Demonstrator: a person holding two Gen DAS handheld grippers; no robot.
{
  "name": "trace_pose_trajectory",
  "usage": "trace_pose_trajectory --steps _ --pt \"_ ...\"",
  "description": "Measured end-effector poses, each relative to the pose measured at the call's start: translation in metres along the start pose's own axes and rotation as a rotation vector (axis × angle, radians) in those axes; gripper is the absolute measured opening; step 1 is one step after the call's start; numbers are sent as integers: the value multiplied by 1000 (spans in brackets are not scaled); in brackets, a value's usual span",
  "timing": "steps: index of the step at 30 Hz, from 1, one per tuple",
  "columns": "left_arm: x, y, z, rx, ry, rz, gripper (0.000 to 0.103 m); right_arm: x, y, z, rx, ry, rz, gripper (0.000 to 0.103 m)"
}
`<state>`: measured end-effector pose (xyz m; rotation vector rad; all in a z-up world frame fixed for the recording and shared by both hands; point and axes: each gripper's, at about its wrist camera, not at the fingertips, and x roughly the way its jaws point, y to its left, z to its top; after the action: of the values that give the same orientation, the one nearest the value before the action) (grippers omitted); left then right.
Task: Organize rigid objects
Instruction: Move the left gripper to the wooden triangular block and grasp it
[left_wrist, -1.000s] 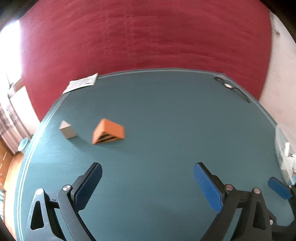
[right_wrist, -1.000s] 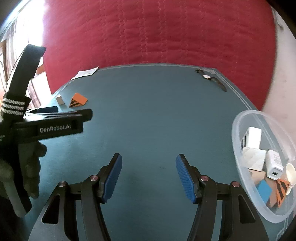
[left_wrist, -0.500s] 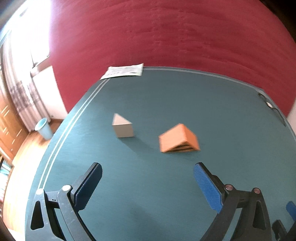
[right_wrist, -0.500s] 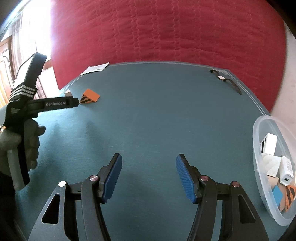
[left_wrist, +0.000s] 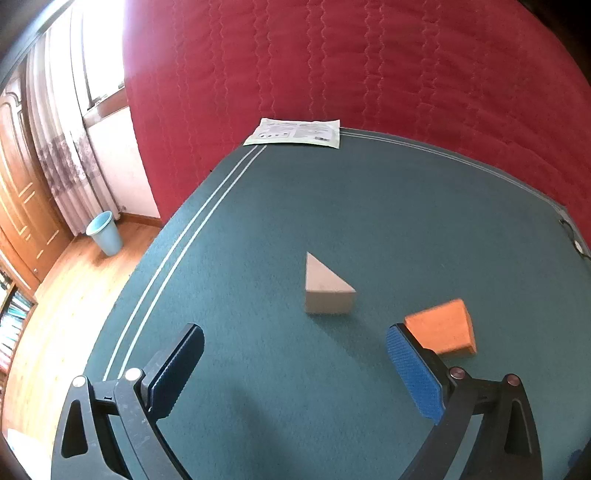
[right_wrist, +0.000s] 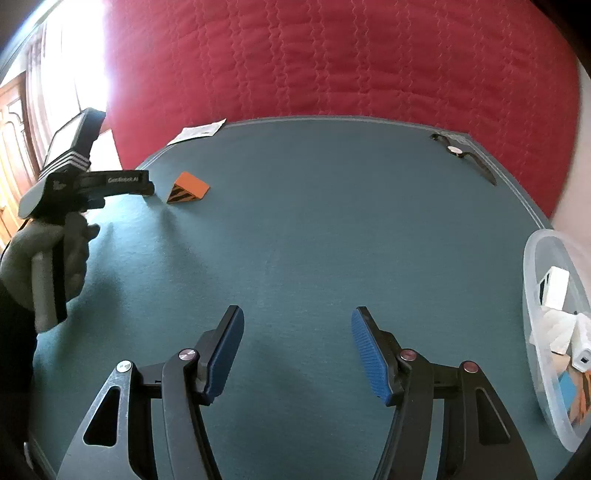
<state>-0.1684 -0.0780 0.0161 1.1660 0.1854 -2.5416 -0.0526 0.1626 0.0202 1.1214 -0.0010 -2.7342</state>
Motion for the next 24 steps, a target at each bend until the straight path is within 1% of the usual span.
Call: trace_pose_trajectory --steps 2,5,10,12,14,16,17,19,21,22,24 --pt "4 1 4 -2 2 1 100 2 1 1 1 5 5 62" --pt "7 -2 7 3 2 -4 96 4 3 1 1 14 12 62" --pt "19 -6 12 8 18 -42 78 8 8 3 -2 22 19 62" --pt "23 -5 12 1 25 -68 73 10 9 4 -2 26 20 62" --pt "23 -3 13 -10 17 -78 68 12 11 5 -1 31 23 62" --pt "23 -1 15 -20 10 -92 56 15 13 6 0 38 29 62" --pt "23 0 15 -25 7 -96 54 16 14 7 -1 39 32 62" --pt "23 1 15 -30 1 -112 41 18 16 9 -8 38 35 62" --pt "23 3 16 -35 -1 -139 35 22 21 13 -23 36 38 62" --pt "22 4 16 -38 -3 -152 29 24 23 15 -27 36 40 62" --pt "21 6 15 -46 -8 -173 29 30 27 20 -35 38 51 62"
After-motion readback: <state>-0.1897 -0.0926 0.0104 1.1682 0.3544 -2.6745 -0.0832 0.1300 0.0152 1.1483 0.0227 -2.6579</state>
